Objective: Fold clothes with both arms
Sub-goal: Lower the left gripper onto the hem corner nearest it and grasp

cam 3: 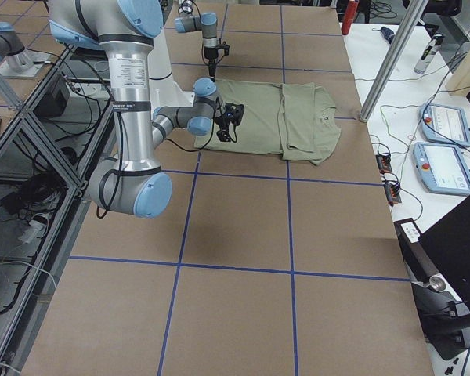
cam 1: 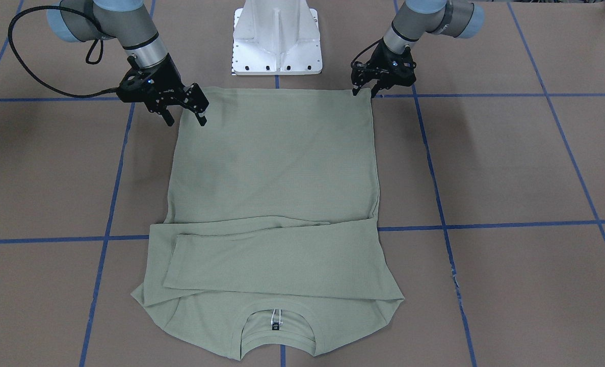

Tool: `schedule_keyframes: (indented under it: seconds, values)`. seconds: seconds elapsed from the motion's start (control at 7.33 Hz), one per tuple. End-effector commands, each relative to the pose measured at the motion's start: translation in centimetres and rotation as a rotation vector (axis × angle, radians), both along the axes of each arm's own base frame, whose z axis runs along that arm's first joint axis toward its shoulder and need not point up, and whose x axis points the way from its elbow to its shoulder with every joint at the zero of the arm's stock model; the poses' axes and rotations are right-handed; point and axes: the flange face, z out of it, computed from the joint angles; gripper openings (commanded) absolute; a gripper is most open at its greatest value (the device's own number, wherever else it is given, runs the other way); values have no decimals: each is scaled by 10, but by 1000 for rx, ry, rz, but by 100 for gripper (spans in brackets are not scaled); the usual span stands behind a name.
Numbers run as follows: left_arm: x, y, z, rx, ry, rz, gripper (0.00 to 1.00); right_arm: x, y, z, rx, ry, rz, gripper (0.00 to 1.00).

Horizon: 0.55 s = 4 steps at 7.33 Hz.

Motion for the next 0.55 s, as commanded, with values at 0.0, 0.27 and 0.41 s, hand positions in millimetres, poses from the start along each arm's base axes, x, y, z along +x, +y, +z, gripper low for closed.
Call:
schedule_keyframes:
  seconds: [0.0,0.27,0.41]
  values:
    - [1,1,0,0,-1,3,47,0,0,0,0,0,0,100]
    - [-1,1,-5,1,8,1,0,-1,1,1,-1,2,-1,100]
    - [-1,0,-5,1,8,0,0,0,0,1,-1,2,0,100]
